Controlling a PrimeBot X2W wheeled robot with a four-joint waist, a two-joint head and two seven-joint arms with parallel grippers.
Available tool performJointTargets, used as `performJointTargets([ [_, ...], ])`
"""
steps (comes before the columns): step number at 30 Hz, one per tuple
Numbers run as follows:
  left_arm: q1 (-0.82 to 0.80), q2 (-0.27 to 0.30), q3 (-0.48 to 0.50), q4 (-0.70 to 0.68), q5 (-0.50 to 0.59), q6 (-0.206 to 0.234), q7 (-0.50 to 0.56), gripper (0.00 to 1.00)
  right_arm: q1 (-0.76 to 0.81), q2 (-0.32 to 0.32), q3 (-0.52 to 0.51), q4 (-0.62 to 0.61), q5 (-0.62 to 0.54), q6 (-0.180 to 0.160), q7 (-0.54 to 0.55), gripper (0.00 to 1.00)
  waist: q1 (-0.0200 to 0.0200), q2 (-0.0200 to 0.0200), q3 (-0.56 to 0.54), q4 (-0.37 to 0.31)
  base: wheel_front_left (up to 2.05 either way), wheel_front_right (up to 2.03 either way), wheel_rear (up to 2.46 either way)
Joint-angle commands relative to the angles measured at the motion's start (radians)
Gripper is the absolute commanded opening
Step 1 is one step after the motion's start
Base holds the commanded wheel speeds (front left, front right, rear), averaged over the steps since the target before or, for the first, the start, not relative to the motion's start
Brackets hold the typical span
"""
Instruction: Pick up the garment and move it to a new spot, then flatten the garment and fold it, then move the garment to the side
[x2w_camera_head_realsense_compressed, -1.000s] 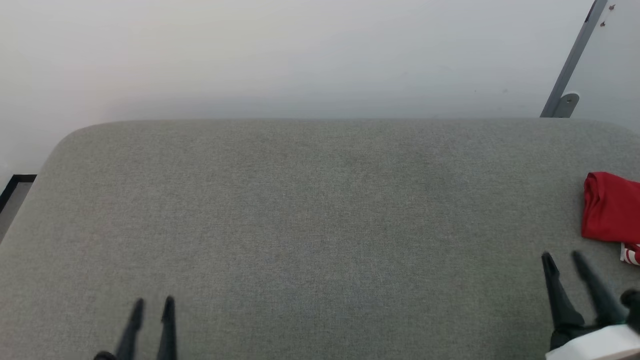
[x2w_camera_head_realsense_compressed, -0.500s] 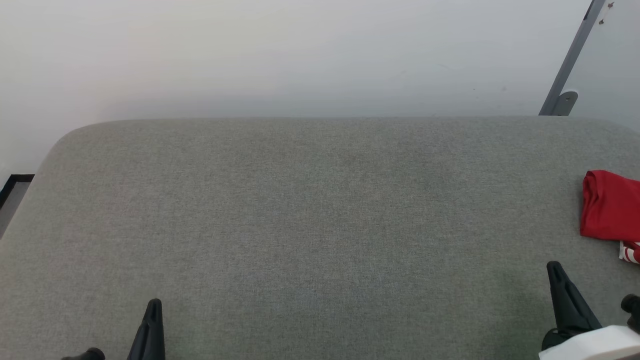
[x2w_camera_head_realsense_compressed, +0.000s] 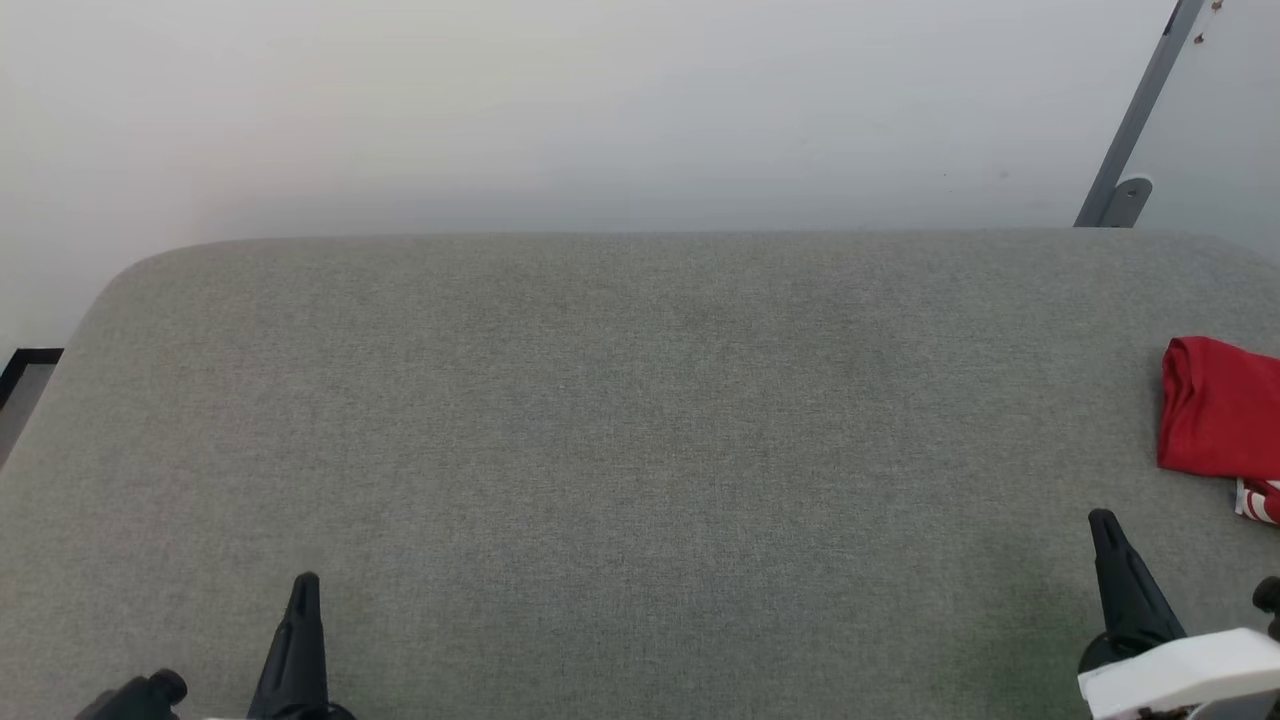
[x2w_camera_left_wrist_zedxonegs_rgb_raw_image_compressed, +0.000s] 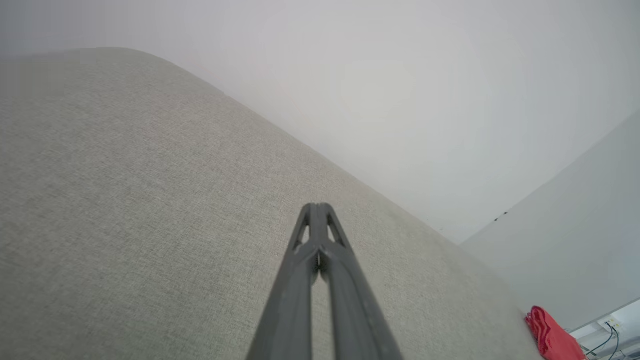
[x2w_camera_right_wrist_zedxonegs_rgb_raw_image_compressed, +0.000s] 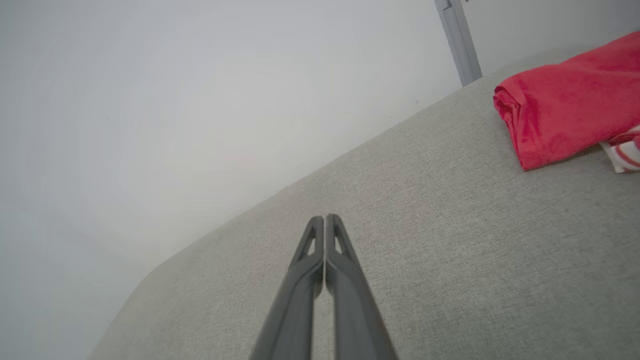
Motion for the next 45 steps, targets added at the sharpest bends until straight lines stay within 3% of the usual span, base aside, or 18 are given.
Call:
performJointTargets([
  [1, -0.033, 0.007, 0.002, -0.004, -0.047, -0.001, 0.010, 0.00, -0.032, 0.000, -0.009, -0.010, 0.038, 0.000, 0.008, 0.00, 0.0000, -0.0001, 0.001, -0.001, 0.00, 0.00, 0.00],
  [45, -0.168, -0.001, 0.023, 0.079, -0.556, -0.002, 0.140, 0.00, -0.114, 0.079, -0.043, 0.041, 0.485, 0.000, 0.119, 0.00, 0.0000, -0.0001, 0.014, -0.016, 0.00, 0.00, 0.00],
])
